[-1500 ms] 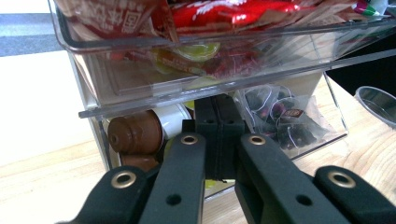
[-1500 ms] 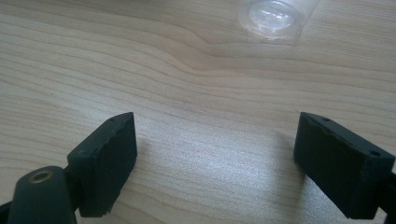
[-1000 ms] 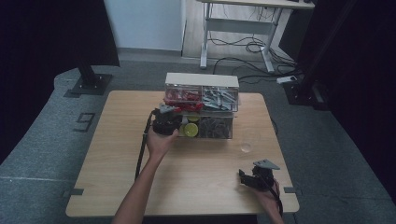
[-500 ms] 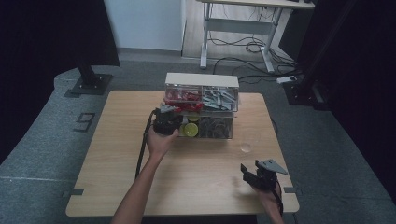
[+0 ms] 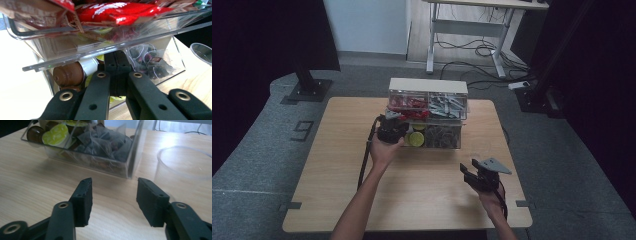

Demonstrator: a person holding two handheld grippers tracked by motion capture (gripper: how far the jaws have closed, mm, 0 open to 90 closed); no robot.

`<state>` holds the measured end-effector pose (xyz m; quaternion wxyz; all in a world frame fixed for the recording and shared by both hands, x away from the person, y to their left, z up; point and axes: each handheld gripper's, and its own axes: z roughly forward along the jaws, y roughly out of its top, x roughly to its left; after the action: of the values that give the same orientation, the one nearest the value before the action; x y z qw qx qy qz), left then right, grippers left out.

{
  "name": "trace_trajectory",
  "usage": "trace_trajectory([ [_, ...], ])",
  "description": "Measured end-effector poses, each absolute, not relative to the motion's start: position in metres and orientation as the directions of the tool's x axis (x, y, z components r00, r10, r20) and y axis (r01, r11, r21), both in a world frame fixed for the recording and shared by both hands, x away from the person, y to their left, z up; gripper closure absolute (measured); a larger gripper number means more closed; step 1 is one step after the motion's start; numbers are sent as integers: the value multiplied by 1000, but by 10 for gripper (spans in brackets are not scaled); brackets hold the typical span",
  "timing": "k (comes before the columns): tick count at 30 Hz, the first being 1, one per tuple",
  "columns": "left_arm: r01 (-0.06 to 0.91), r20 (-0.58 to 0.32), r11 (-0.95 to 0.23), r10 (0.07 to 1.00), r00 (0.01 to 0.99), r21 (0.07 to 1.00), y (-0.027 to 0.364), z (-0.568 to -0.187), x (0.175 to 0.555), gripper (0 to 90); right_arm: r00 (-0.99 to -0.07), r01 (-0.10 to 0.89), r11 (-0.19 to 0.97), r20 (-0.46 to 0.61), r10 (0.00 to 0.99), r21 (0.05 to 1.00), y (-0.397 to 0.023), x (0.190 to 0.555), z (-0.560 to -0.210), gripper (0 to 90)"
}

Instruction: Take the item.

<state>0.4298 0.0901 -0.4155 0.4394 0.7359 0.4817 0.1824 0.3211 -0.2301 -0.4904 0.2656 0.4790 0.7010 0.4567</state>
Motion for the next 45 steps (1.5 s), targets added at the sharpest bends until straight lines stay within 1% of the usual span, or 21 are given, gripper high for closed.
trace_trajectory([
  [2, 549, -154, -151, 869, 470, 822, 90, -416, 430, 900, -419, 431, 131, 70, 905, 893, -228, 326, -487, 505],
  [7, 548, -151, -155, 869, 471, 822, 89, -416, 430, 900, -456, 433, 147, 75, 887, 889, -221, 337, -481, 539],
  [22, 550, -159, -150, 866, 474, 822, 89, -416, 430, 900, -480, 425, 182, 50, 876, 887, -195, 371, -474, 590],
  [31, 551, -165, -148, 863, 478, 821, 88, -416, 430, 900, -473, 437, 192, 43, 880, 879, -187, 386, -478, 597],
  [45, 551, -166, -148, 862, 480, 822, 88, -416, 430, 900, -464, 438, 199, 31, 885, 877, -177, 398, -485, 597],
])
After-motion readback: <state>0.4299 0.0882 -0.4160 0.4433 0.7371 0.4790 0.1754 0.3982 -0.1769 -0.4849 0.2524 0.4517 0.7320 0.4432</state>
